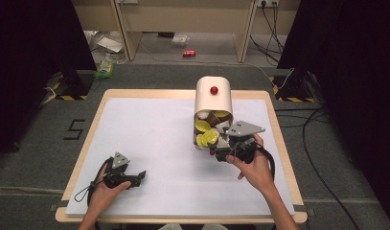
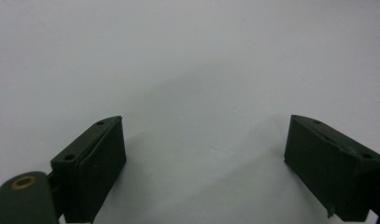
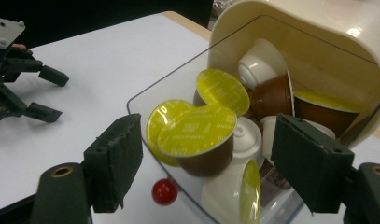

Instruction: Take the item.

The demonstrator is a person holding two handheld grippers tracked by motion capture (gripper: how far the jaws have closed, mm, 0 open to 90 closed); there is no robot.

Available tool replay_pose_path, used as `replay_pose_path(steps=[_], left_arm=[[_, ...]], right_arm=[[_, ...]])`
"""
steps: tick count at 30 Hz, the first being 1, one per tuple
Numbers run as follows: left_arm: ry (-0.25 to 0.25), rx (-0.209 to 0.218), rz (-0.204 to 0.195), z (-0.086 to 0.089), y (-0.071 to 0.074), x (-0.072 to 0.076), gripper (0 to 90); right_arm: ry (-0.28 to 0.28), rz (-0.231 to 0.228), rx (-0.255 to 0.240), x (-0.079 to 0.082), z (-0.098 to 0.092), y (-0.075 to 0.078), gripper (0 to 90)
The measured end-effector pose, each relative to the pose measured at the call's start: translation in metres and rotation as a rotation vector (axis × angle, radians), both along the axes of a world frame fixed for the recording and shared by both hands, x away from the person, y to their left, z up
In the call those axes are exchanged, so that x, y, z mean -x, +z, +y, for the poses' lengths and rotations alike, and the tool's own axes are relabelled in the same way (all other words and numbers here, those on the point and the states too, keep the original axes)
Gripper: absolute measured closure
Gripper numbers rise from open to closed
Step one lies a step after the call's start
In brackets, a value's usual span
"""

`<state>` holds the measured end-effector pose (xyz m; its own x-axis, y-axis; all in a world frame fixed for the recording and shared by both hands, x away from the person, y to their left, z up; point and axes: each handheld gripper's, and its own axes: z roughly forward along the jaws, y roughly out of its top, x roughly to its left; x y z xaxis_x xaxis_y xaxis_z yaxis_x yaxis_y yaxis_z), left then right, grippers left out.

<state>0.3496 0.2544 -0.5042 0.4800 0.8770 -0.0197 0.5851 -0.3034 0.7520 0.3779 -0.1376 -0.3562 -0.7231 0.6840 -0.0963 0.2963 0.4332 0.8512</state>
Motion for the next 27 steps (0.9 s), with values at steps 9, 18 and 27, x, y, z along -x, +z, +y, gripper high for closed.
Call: replay_pose_path(steps=[9, 18, 27], left_arm=[[0.0, 0.0, 0.0, 0.0, 0.0, 0.0, 11.7], [0.0, 0.001, 0.001, 0.0, 0.0, 0.0, 11.7], [0.0, 0.001, 0.0, 0.0, 0.0, 0.0, 11.7]], right_arm=[[-0.015, 0.036, 0.036, -0.012, 0.01, -0.004, 30.9], [-0.03, 0.094, 0.085, -0.026, 0.02, -0.015, 39.5], [-0.023, 0.095, 0.103, -0.027, 0.022, -0.016, 49.5]])
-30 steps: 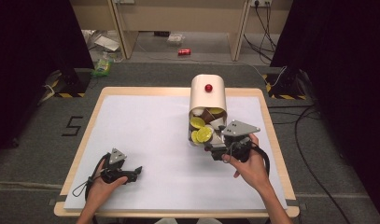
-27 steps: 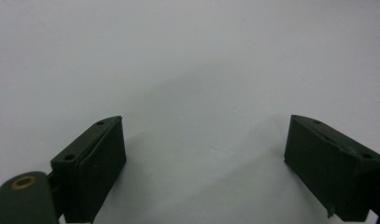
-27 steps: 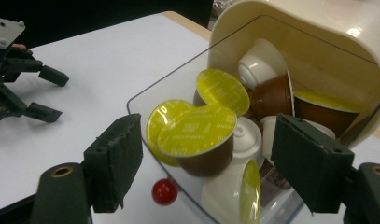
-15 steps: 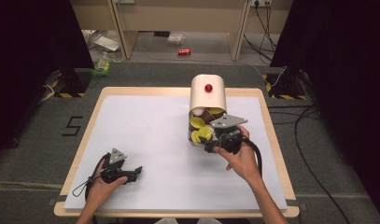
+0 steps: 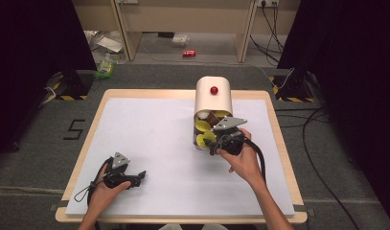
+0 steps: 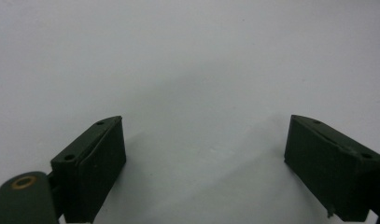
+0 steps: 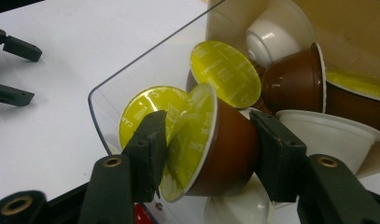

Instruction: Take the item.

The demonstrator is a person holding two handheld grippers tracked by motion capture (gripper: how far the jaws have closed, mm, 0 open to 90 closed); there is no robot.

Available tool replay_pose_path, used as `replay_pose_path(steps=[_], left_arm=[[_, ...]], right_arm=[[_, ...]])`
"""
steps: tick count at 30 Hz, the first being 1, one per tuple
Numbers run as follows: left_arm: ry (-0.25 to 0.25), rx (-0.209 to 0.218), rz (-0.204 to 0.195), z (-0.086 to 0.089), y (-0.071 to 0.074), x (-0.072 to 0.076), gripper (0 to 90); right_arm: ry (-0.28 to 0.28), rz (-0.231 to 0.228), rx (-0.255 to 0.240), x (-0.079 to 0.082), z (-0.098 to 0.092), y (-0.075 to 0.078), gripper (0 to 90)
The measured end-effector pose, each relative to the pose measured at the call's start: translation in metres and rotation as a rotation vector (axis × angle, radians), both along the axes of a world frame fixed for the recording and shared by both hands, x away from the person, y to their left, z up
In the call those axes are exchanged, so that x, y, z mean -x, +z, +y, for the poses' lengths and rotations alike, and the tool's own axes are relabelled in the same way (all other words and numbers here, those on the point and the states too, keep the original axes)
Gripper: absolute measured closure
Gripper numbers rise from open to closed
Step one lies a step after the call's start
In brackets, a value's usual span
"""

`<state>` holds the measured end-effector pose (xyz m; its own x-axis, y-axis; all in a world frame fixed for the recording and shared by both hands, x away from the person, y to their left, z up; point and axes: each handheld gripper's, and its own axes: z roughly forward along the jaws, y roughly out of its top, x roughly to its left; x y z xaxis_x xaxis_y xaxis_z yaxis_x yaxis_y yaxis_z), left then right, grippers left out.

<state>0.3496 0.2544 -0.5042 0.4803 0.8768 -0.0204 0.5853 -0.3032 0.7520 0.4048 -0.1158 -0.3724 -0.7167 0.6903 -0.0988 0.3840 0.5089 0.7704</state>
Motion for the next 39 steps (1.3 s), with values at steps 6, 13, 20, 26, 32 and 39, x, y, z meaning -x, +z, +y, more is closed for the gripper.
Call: replay_pose_path(steps=[6, 13, 20, 26, 32, 39], left_arm=[[0.0, 0.0, 0.0, 0.0, 0.0, 0.0, 11.8], [0.0, 0.0, 0.0, 0.0, 0.0, 0.0, 11.8], [0.0, 0.0, 0.0, 0.0, 0.0, 0.0, 11.8], [0.0, 0.0, 0.0, 0.0, 0.0, 0.0, 11.8], [0.0, 0.0, 0.0, 0.0, 0.0, 0.0, 11.8], [0.0, 0.0, 0.0, 0.0, 0.0, 0.0, 11.8]], right_arm=[[0.012, -0.026, 0.017, 0.004, -0.001, 0.005, 52.6], [0.02, -0.054, 0.004, 0.007, -0.003, 0.012, 53.2], [0.011, -0.071, -0.023, 0.009, -0.011, 0.019, 53.4], [0.001, -0.079, -0.037, 0.011, -0.017, 0.023, 53.5], [-0.003, -0.09, -0.049, 0.014, -0.024, 0.029, 53.6], [-0.016, -0.107, -0.074, 0.022, -0.038, 0.04, 53.6]])
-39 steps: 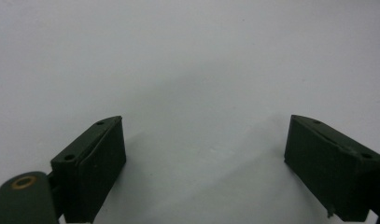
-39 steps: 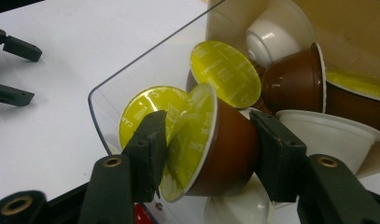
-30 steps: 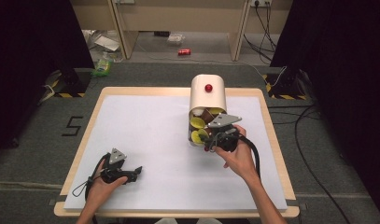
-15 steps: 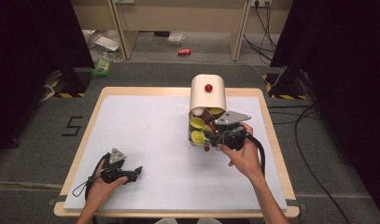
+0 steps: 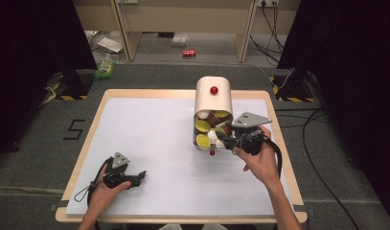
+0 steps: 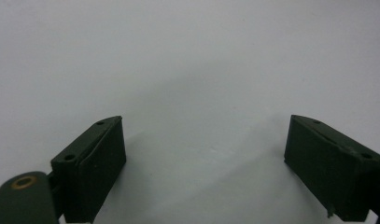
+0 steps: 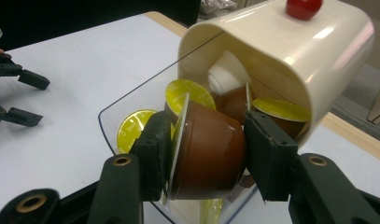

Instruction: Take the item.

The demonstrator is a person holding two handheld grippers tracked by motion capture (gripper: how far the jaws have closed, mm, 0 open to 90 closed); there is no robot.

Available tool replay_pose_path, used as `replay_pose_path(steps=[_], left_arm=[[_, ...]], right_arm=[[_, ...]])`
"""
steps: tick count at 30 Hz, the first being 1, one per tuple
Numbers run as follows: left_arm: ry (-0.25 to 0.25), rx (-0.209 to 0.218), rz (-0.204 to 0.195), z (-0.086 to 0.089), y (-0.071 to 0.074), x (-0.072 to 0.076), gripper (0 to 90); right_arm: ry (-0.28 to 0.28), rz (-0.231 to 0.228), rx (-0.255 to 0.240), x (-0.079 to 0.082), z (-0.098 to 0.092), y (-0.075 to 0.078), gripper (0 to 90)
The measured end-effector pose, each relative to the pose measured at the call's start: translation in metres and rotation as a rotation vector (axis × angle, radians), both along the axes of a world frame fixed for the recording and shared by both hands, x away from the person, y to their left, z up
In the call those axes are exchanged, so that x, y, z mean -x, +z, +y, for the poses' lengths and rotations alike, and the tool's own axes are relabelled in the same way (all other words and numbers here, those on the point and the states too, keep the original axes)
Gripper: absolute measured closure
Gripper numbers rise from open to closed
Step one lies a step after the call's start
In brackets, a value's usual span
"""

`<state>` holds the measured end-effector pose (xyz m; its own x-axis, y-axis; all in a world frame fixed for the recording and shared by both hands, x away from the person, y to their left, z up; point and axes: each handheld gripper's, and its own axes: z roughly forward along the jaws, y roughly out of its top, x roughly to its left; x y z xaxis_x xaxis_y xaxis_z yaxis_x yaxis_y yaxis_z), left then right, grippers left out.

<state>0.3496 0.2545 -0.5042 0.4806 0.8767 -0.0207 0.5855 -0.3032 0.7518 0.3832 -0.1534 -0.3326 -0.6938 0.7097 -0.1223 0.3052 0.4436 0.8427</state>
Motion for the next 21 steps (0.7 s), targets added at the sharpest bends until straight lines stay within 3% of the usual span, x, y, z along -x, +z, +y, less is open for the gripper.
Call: replay_pose_path(steps=[8, 21], left_arm=[[0.0, 0.0, 0.0, 0.0, 0.0, 0.0, 11.8], [0.0, 0.0, 0.0, 0.0, 0.0, 0.0, 11.8]], right_arm=[[-0.03, -0.018, -0.016, 0.005, -0.019, 0.008, 53.6], [-0.121, -0.005, -0.029, 0.003, -0.058, 0.002, 53.6]])
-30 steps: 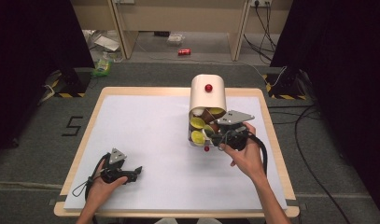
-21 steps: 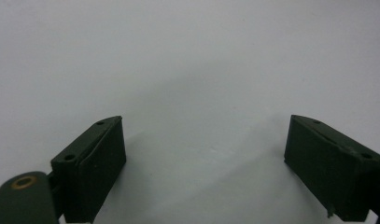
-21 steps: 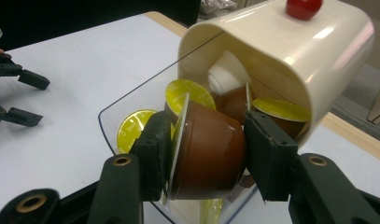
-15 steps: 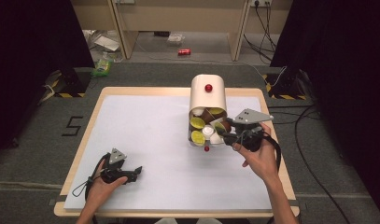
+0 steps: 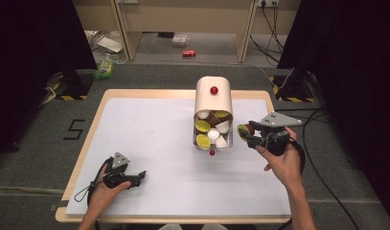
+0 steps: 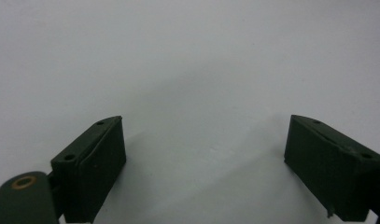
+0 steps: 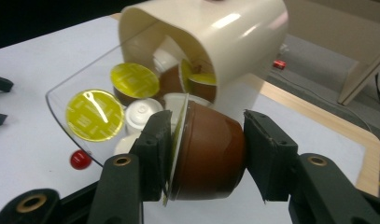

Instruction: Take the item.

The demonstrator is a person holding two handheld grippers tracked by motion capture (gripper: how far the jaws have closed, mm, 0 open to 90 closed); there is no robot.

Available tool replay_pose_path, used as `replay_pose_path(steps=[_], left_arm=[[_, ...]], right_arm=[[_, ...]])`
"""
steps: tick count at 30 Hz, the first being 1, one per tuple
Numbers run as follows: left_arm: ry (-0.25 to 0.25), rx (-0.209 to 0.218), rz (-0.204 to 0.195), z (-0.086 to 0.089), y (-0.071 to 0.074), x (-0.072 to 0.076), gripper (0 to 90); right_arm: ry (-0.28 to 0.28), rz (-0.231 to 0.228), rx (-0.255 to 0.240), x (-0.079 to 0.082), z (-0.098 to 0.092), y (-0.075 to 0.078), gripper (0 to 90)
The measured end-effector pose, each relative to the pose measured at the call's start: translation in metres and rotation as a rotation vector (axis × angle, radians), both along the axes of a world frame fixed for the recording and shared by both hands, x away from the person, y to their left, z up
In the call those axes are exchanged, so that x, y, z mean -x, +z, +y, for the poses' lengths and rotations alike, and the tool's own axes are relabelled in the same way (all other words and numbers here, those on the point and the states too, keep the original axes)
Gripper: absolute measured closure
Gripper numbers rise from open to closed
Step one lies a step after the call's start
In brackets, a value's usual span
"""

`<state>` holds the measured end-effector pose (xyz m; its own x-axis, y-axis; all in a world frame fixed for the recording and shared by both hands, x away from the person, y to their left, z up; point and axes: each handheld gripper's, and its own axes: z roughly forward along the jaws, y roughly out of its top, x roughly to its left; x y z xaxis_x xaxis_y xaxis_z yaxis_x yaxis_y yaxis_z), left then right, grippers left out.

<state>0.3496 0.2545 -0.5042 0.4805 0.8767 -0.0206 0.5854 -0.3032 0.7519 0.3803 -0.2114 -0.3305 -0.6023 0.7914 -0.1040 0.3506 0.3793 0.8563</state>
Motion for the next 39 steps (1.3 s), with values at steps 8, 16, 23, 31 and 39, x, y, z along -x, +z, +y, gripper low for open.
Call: replay_pose_path(steps=[8, 16, 23, 31, 39], left_arm=[[0.0, 0.001, 0.0, 0.0, 0.0, 0.0, 11.8], [-0.002, -0.001, 0.001, 0.0, 0.0, 0.0, 11.8], [-0.002, -0.003, 0.001, 0.0, 0.0, 0.0, 11.8], [-0.002, -0.003, 0.001, 0.0, 0.0, 0.0, 11.8], [-0.002, -0.003, 0.001, 0.0, 0.0, 0.0, 11.8]], right_arm=[[-0.049, 0.023, 0.021, -0.008, -0.015, -0.014, 53.6], [-0.092, 0.065, 0.025, -0.021, -0.03, -0.032, 53.6], [-0.116, 0.087, 0.027, -0.031, -0.038, -0.046, 53.6], [-0.123, 0.117, 0.04, -0.042, -0.037, -0.064, 53.6], [-0.131, 0.139, 0.051, -0.05, -0.036, -0.079, 53.6]])
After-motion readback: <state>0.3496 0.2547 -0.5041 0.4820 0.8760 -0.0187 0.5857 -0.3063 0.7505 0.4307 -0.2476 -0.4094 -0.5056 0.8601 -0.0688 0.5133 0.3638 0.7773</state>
